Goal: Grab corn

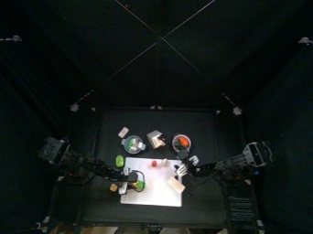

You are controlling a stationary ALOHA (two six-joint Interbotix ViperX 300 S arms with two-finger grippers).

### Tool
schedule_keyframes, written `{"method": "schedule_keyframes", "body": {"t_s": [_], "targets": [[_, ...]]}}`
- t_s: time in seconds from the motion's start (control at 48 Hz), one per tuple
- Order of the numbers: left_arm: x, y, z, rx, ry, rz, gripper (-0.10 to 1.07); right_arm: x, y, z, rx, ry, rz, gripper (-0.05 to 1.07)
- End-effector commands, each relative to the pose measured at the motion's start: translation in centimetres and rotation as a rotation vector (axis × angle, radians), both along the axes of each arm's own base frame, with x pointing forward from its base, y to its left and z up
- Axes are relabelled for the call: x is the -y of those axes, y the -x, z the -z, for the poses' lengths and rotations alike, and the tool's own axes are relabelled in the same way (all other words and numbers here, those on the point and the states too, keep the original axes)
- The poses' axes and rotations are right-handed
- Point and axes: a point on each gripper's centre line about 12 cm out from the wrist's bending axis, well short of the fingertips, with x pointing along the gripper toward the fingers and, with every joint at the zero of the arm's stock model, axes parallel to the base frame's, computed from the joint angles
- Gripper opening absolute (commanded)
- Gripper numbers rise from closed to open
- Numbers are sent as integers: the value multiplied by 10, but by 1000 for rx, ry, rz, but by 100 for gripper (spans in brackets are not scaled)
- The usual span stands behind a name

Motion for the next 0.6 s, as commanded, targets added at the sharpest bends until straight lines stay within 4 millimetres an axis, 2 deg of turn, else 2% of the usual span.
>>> {"method": "schedule_keyframes", "body": {"t_s": [0.0,0.146,0.271,0.438,0.583], "targets": [[0,-2,-18,63,7,9,65,0,-5,-9,29,-2,-1,98],[-5,-1,-28,99,-2,12,65,-1,-7,-10,33,3,-7,98],[-21,-7,-35,125,-17,-26,65,-1,-10,-15,48,8,-15,98],[-33,-9,-32,115,-21,-66,65,-1,-13,-19,63,17,-28,97],[-37,-9,-31,113,-24,-74,65,-5,-22,-32,109,57,-83,97]]}}
